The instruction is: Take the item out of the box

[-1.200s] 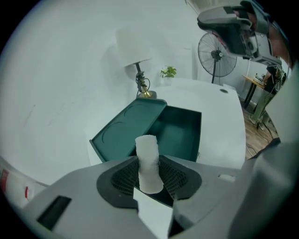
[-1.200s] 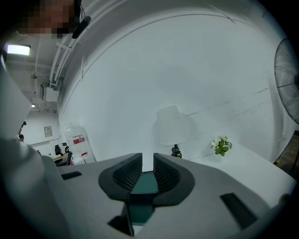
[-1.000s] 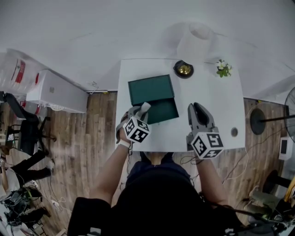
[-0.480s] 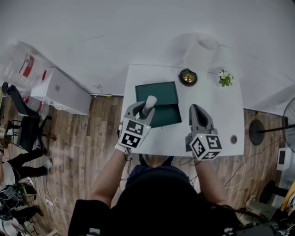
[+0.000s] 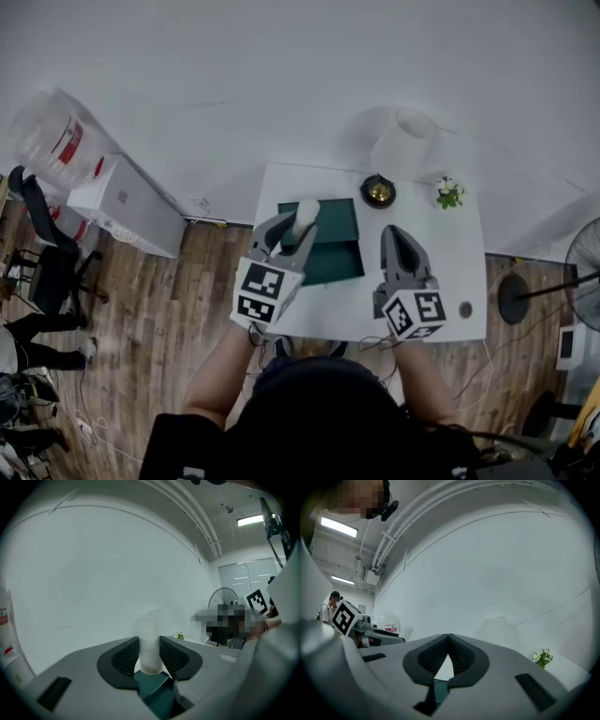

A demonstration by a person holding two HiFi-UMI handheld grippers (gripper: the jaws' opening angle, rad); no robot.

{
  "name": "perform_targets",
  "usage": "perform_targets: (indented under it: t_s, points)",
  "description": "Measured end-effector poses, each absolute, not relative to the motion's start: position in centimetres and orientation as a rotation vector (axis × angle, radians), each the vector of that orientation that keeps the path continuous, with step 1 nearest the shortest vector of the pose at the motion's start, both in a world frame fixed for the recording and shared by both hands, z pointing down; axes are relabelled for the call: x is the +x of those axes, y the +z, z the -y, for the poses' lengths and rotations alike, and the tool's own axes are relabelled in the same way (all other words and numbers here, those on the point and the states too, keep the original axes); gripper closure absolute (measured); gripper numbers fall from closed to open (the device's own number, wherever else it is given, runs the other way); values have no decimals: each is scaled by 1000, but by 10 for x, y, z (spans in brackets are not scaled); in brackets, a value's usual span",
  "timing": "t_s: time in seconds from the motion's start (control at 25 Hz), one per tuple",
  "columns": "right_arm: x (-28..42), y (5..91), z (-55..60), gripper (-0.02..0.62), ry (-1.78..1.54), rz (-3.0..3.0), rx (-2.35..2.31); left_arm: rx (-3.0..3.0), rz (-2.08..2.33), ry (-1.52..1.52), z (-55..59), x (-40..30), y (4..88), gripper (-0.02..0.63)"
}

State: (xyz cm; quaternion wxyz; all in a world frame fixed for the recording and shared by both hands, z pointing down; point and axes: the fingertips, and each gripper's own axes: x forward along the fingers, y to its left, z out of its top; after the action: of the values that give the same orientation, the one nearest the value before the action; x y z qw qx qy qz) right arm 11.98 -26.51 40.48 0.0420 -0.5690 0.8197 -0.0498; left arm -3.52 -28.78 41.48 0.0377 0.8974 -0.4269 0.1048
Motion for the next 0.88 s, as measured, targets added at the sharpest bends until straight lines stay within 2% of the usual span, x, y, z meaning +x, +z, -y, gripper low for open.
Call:
perform_targets:
  t_s: [0.28, 0.88]
  points:
    - [119, 364, 262, 591, -27, -2504, -1700, 2826, 1414, 132, 283, -44, 354, 469]
    - [138, 330, 254, 591, 108, -2430, -1756, 2883, 1482, -98, 269, -58, 303, 469]
